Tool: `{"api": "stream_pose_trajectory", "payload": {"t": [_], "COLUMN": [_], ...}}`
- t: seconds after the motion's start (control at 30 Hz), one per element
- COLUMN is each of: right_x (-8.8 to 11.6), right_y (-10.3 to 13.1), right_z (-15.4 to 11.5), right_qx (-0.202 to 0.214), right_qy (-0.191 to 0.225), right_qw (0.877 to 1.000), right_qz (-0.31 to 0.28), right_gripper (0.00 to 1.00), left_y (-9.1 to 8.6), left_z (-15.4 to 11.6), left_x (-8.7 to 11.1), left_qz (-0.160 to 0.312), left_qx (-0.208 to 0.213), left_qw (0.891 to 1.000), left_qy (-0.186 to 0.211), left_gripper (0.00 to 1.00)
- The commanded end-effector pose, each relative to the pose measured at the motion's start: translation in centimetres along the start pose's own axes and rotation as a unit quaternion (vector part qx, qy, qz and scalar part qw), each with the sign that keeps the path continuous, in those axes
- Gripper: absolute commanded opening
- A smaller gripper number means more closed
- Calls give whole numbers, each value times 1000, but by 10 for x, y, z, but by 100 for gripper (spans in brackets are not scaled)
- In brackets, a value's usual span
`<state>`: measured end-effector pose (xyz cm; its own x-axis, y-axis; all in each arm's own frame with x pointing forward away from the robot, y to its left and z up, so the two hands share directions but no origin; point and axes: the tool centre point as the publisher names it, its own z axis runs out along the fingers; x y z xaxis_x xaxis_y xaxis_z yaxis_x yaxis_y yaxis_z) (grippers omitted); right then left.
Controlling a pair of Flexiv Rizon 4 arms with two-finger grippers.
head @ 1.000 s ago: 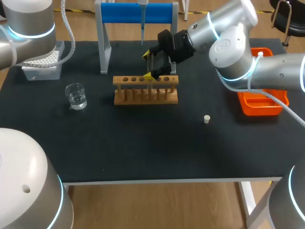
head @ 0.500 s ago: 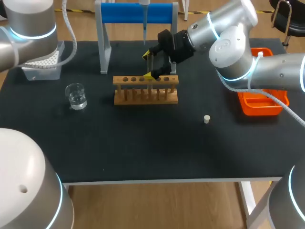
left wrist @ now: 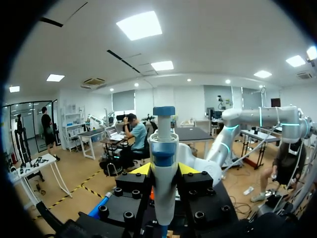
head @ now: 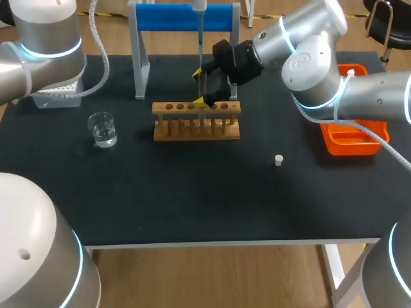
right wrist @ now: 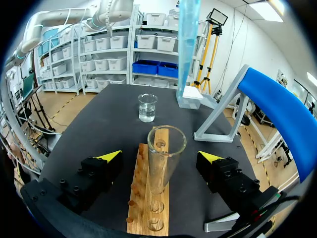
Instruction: Invert the test tube, pick up the pipette, mount the tip to pipette, aspirate from beaker and dispense into the tube, eject the tip, return the pipette, and cap with the stopper.
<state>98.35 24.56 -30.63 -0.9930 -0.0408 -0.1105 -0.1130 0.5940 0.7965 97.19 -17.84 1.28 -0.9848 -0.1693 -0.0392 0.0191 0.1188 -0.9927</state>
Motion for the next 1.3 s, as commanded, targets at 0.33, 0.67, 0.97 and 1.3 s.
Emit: {"api": "stream_pose_trajectory", "payload": {"t": [0.33,0.67,0.97,1.3], "right_x": [0,0,0,0], "right_y": [0,0,0,0], "right_z": [-1,-1,-1,-1], "right_qx": [1,1,1,1], "right_qy": [0,0,0,0], "right_qw": [1000,1000,1000,1000], "right_qz": [0,0,0,0], "right_gripper": [100,100,100,100], "left_y": [11,15,23,30], "left_z": [0,2,3,3], "left_x": [3,5,5,1], "left_qz": [-17,-25,-32,-29], "left_qx": [5,11,9,6], "left_qw": [1000,1000,999,1000], "left_qy": [0,5,5,7], "left_gripper": [0,0,0,0]}}
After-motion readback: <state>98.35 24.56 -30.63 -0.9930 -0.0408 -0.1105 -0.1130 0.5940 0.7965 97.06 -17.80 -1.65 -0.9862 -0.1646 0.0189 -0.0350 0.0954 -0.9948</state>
